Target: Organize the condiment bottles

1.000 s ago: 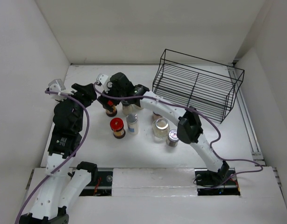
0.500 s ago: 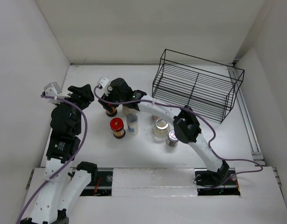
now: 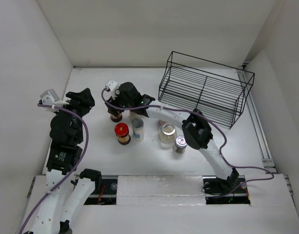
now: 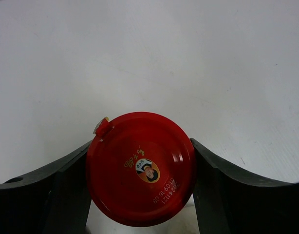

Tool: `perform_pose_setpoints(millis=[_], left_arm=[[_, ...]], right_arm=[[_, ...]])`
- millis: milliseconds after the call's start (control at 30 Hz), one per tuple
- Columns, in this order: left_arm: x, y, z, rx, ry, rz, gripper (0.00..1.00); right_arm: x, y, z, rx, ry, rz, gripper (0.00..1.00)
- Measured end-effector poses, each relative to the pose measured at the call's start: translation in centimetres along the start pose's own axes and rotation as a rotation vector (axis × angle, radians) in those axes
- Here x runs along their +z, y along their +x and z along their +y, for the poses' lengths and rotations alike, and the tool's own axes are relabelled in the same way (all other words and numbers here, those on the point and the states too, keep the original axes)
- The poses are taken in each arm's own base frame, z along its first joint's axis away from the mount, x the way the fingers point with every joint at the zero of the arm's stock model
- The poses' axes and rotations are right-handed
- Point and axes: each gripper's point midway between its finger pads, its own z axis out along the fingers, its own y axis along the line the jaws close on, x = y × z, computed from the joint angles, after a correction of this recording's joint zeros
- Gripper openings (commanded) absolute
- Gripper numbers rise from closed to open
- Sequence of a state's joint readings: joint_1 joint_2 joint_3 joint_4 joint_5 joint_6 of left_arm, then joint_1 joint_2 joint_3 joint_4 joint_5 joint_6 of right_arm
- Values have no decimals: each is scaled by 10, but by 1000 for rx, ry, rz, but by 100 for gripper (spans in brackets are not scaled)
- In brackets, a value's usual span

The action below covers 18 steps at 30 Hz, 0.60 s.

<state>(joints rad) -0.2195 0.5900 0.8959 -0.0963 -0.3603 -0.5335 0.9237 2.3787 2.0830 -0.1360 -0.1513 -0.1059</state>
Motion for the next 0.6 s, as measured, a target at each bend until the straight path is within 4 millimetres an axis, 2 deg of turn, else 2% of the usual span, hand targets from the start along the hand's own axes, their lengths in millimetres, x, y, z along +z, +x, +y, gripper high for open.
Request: perform_pose_setpoints(millis=[100,167,233,300,433,500,600], left_arm=[[0,0,0,-1,-1,0,59],[0,1,0,0,0,2,59],[0,1,-1,0,4,4,59],[0,1,-2,0,11,6,59],[-1,4,-7,3,40,25,60],[-1,5,-9,2,53,29,62],[-1,7,-12,3,69,38,62]], right_arm=[[-14,-18,-7,36,-17,-37,51],[-33,-46,-20,57,-15,-92,51],[-61,-80,-39,63,6,-167,51],[-104,-123,-69,64,58,-266,51],[-210,-200,-144,38,238,-479,51],[-263,-224,-185,26,356,-562,51],[-324,-234,-247,28,548,-617,51]])
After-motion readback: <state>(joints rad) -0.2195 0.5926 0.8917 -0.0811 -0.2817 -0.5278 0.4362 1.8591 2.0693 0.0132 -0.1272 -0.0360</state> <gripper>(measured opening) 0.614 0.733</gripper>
